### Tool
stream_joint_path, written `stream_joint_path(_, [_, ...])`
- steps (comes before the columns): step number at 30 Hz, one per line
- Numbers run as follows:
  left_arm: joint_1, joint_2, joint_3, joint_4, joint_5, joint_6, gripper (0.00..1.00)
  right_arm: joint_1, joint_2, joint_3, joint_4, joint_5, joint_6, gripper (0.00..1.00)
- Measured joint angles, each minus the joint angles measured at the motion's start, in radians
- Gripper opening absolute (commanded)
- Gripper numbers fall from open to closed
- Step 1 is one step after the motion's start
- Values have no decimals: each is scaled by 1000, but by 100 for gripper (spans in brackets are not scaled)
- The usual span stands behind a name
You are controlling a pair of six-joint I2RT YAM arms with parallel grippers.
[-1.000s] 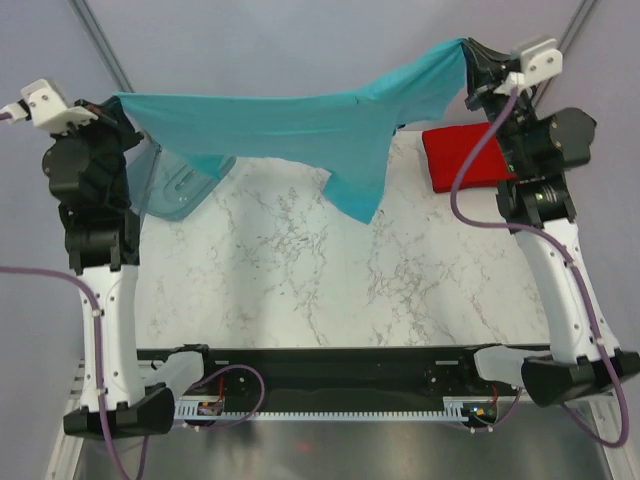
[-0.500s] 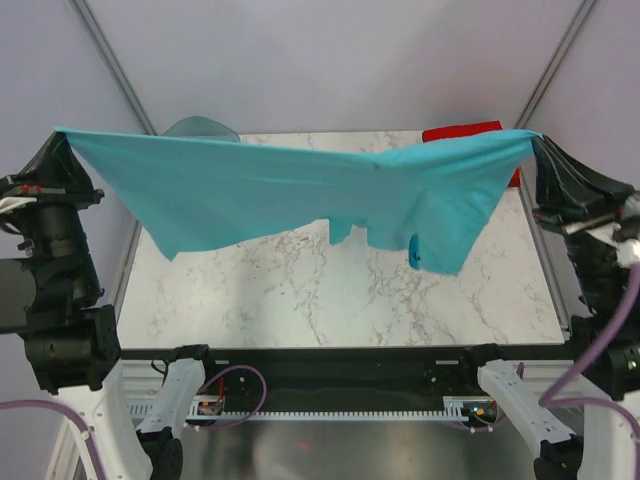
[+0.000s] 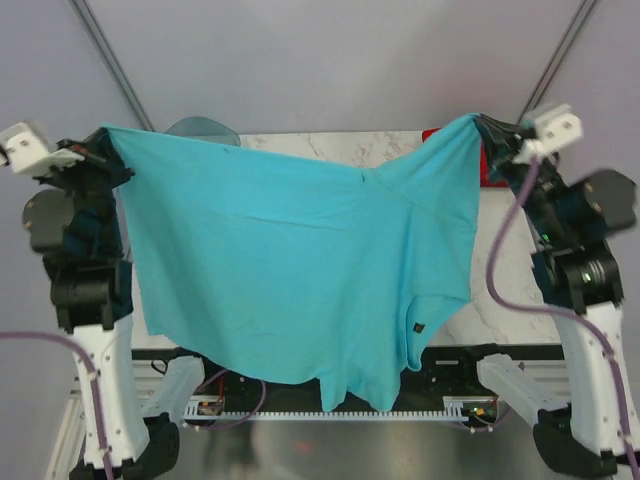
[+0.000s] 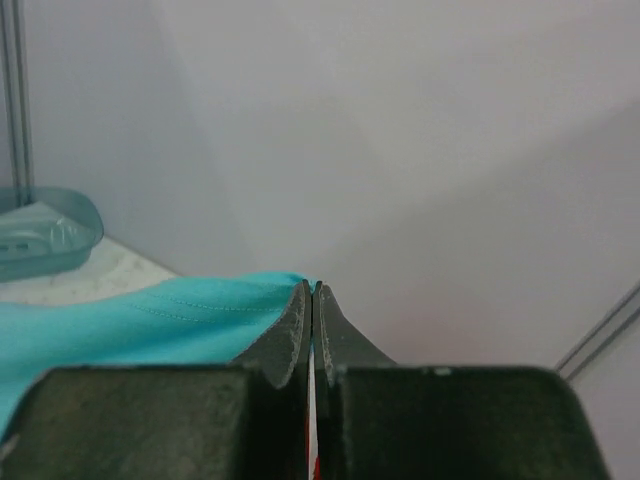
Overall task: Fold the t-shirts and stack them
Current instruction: Flatten the tshirt out
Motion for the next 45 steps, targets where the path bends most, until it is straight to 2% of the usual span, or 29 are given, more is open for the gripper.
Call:
stream_joint_path(5, [1,170,-201,65,28,0,2,0,291,-129,74,-93,0,0])
stream_joint_path(8, [0,338,-307,105,53,1,2,0,516,-194,143,-151,13,0])
stream_joint_path(11, [1,493,-353,120,51,11,2,0,743,-192,208,-208,40,0])
stream_joint_path(14, [5,631,-355,125,36,14,2,2,968,-115,251,-262,92,2])
stream_joint_path(15, [8,661,-354,125,30,13,2,5,1046,-63,260,-277,114,5])
stream_joint_path(20, [17,741,-315,135,1,26,2,23,1361,214,281,-320,211,41])
stream_joint_path(22, [19,752,-297,151,-7,33,2,31,1421,294,276,-326,225,49])
stream_joint_path(25, [18,761,-283,168,-26,41,2,40,1468,394,266,-319,239,50])
stream_joint_path(29, [18,777,-272,171,-56,53,2,42,1469,478,195,-232,246,50])
stream_joint_path(33, [20,796,-239,135,-121,58,2,32,1431,468,105,-133,257,54])
stream_joint_path(36, [24,797,-212,118,-151,60,2,23,1384,414,47,-89,262,54])
stream_joint_path(40, [29,797,-204,109,-158,60,2,6,1381,410,13,-84,264,47])
stream_joint_path(45, [31,797,-204,85,-153,59,2,-5,1461,498,-10,-132,272,44])
